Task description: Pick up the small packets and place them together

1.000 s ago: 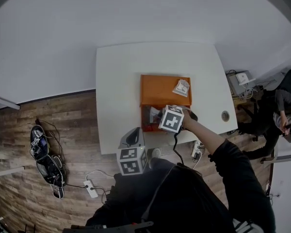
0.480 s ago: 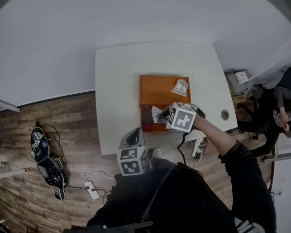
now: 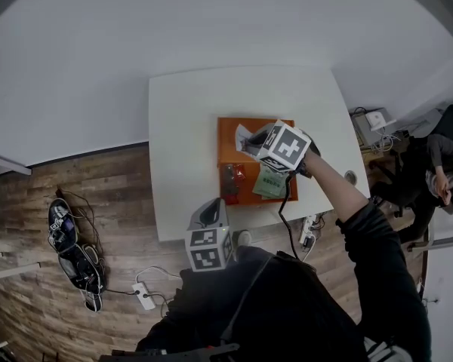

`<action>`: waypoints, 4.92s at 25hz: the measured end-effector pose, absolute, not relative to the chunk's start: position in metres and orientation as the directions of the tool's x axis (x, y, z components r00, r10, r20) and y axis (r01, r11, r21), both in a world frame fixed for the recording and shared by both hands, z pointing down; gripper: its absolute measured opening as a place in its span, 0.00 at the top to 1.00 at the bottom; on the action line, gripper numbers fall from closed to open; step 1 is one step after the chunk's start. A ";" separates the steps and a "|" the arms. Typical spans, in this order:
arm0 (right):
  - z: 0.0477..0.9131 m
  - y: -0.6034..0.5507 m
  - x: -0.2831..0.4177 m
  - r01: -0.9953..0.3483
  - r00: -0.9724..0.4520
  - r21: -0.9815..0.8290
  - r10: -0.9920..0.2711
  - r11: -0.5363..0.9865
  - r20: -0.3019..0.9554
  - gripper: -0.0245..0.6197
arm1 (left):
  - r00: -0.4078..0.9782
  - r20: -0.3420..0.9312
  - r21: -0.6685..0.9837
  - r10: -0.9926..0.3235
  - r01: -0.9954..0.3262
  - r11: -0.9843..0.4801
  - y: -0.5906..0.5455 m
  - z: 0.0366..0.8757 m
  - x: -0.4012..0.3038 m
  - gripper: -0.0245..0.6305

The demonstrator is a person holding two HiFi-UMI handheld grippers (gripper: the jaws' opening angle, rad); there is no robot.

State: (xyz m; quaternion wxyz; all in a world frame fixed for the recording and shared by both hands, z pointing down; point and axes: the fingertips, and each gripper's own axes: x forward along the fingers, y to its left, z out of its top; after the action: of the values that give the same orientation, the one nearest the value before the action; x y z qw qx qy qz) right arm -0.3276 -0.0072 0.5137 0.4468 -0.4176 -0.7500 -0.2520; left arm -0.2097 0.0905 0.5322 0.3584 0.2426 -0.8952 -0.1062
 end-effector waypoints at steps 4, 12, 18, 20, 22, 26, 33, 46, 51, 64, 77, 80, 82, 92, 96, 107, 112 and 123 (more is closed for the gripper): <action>0.524 -0.006 -0.347 0.835 -0.252 0.002 0.378 0.551 0.891 0.91 | -0.626 0.592 0.363 -0.508 -0.356 0.861 0.090 0.532 -0.212 0.96; 0.541 -0.002 -0.365 0.829 -0.242 0.020 0.327 0.560 0.914 0.90 | -0.625 0.587 0.366 -0.515 -0.363 0.857 0.087 0.530 -0.218 0.96; 0.541 -0.003 -0.368 0.825 -0.228 -0.004 0.338 0.565 0.913 0.89 | -0.618 0.587 0.368 -0.523 -0.372 0.852 0.081 0.529 -0.221 0.96; 0.541 -0.004 -0.368 0.820 -0.226 -0.013 0.345 0.572 0.911 0.88 | -0.615 0.586 0.368 -0.528 -0.378 0.849 0.079 0.528 -0.222 0.96; 0.539 -0.004 -0.369 0.815 -0.236 -0.012 0.351 0.580 0.906 0.87 | -0.612 0.584 0.367 -0.533 -0.387 0.846 0.078 0.527 -0.224 0.96; 0.531 -0.005 -0.371 0.811 -0.242 -0.037 0.393 0.583 0.887 0.80 | -0.608 0.583 0.364 -0.539 -0.397 0.842 0.076 0.526 -0.226 0.96; 0.494 -0.021 -0.355 0.831 -0.259 -0.042 0.452 0.555 0.854 0.73 | -0.602 0.578 0.366 -0.551 -0.412 0.834 0.069 0.525 -0.226 0.96; 0.516 -0.072 -0.246 0.861 -0.162 -0.063 0.389 0.505 0.907 0.73 | -0.591 0.569 0.370 -0.572 -0.437 0.820 0.057 0.522 -0.223 0.96; 0.555 -0.071 -0.224 0.875 -0.085 -0.099 0.351 0.474 0.932 0.67 | -0.589 0.575 0.367 -0.568 -0.435 0.822 0.058 0.523 -0.220 0.96; 0.608 -0.061 -0.210 0.921 0.042 -0.118 0.206 0.372 0.978 0.65 | -0.597 0.587 0.369 -0.548 -0.405 0.836 0.067 0.527 -0.217 0.96; 0.623 -0.062 -0.212 0.934 0.050 -0.086 0.112 0.348 0.992 0.63 | -0.599 0.584 0.379 -0.549 -0.397 0.836 0.064 0.529 -0.221 0.96; 0.624 -0.062 -0.213 0.937 0.043 -0.077 0.105 0.341 0.993 0.63 | -0.598 0.583 0.380 -0.550 -0.398 0.835 0.062 0.530 -0.221 0.96; 0.624 -0.062 -0.213 0.937 0.041 -0.076 0.109 0.341 0.993 0.64 | -0.596 0.582 0.381 -0.553 -0.400 0.833 0.061 0.529 -0.221 0.96; 0.621 -0.063 -0.215 0.921 0.036 -0.091 0.150 0.378 0.988 0.76 | -0.593 0.585 0.382 -0.554 -0.401 0.833 0.059 0.530 -0.218 0.96; 0.621 -0.062 -0.215 0.918 0.044 -0.104 0.162 0.382 0.986 0.80 | -0.594 0.587 0.381 -0.551 -0.398 0.835 0.059 0.531 -0.217 0.96; 0.586 -0.059 -0.212 0.921 0.025 -0.114 0.235 0.374 0.972 0.84 | -0.593 0.589 0.374 -0.549 -0.401 0.836 0.060 0.531 -0.215 0.96; 0.555 -0.057 -0.212 0.929 -0.002 -0.104 0.284 0.356 0.959 0.84 | -0.592 0.586 0.371 -0.553 -0.411 0.833 0.059 0.530 -0.215 0.96; 0.501 -0.071 -0.285 0.893 -0.210 0.046 0.324 0.448 0.922 0.84 | -0.593 0.579 0.364 -0.560 -0.426 0.828 0.058 0.523 -0.215 0.96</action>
State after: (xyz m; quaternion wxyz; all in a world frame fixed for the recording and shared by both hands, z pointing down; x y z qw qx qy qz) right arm -0.2849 -0.0709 0.5015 0.4622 -0.4260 -0.7144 -0.3076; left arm -0.2149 0.0583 0.5235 0.3553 0.2778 -0.8876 -0.0940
